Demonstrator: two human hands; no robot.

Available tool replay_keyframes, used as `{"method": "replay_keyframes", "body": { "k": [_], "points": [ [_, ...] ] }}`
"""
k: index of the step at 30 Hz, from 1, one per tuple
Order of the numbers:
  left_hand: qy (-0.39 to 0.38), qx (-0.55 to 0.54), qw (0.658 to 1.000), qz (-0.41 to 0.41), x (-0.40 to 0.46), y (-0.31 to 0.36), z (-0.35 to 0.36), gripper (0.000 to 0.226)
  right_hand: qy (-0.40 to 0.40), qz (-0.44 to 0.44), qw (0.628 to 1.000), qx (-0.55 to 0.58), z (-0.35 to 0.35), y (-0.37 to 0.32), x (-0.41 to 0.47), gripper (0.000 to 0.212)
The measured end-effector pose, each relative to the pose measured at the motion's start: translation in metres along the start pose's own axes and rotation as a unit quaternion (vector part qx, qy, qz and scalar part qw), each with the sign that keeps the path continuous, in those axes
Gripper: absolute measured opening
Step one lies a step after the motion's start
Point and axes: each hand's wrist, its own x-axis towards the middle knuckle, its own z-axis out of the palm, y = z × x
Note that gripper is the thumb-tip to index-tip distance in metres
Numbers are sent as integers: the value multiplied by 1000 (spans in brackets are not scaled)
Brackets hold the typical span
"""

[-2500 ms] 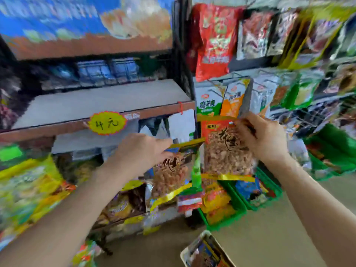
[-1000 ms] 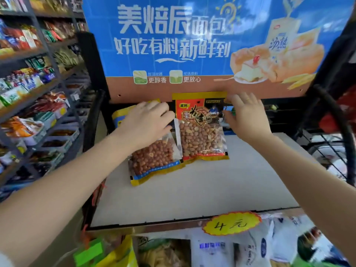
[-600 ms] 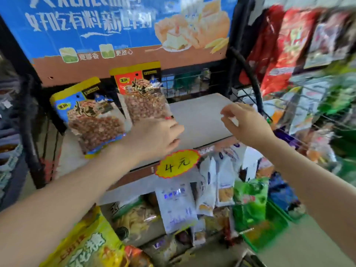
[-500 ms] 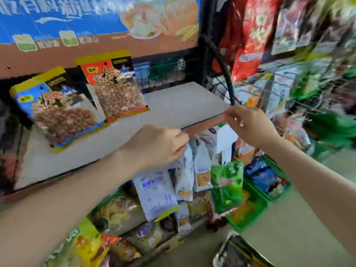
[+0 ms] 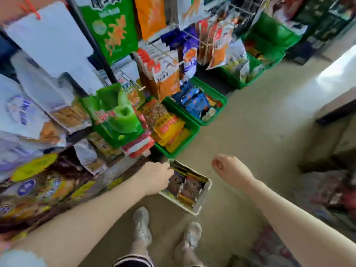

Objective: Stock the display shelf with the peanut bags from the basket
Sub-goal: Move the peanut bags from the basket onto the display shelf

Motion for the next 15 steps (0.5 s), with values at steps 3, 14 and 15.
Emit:
{"method": "replay_keyframes", "body": {
  "k": [3, 14, 15],
  "points": [
    [-50, -20, 998, 16, 52, 22, 52, 27, -39, 82, 995, 43, 63, 58, 15, 17],
    [-129, 31, 991, 26, 266, 2, 330, 55, -77, 138, 987, 9, 347, 180, 151, 17],
    [-111, 40, 993, 30, 285, -1, 354, 63, -69, 125, 990, -13, 367, 185, 169, 15]
  ]
}}
